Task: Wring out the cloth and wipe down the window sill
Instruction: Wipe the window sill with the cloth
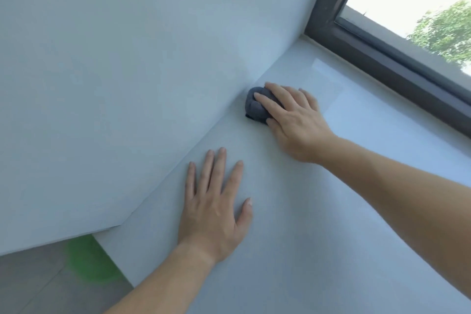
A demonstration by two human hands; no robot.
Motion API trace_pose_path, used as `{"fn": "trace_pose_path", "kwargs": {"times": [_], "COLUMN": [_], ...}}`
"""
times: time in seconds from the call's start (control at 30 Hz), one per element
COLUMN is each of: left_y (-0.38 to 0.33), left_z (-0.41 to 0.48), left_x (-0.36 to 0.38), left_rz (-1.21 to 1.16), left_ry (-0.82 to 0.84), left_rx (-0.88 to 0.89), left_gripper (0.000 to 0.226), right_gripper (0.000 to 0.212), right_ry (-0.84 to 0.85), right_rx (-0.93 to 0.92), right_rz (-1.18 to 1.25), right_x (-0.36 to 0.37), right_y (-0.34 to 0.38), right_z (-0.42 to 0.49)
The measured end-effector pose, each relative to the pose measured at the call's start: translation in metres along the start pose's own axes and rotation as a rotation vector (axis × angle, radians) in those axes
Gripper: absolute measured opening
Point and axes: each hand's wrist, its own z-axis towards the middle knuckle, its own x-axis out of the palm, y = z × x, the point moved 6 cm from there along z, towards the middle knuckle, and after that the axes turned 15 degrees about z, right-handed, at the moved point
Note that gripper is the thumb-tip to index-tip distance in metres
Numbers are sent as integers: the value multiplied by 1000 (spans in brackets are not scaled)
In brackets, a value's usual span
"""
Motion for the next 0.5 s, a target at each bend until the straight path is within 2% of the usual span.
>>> {"fn": "trace_pose_path", "kwargs": {"times": [0.03, 0.1, 0.17, 0.23, 0.3, 0.37, 0.43, 0.5], "left_y": [0, 0, -1, -1, -1, 0, 0, -1], "left_z": [0, 1, 1, 2, 2, 3, 2, 3], "left_x": [0, -1, -3, -3, -3, -2, -2, -3], "left_rz": [3, -3, -3, -1, 8, 14, 13, 14], "left_ry": [-2, -7, -11, -16, -11, -18, -29, -31], "left_rx": [0, 0, 1, 1, 1, -1, -2, -4], "left_gripper": [70, 71, 71, 72, 73, 73, 73, 73], "right_gripper": [53, 52, 53, 56, 54, 52, 53, 54], "right_ry": [-9, -117, -214, -220, -108, 31, 9, -114], "right_rx": [33, 227, 388, 319, 74, -71, -22, 226], "right_rz": [-26, -18, 43, 67, 53, 27, 9, 15], "right_x": [-10, -31, -35, -14, 15, 24, 6, -24], "right_y": [-17, -50, -50, -16, 28, 39, 6, -45], "right_z": [6, 25, 33, 20, -16, -46, -43, -33]}}
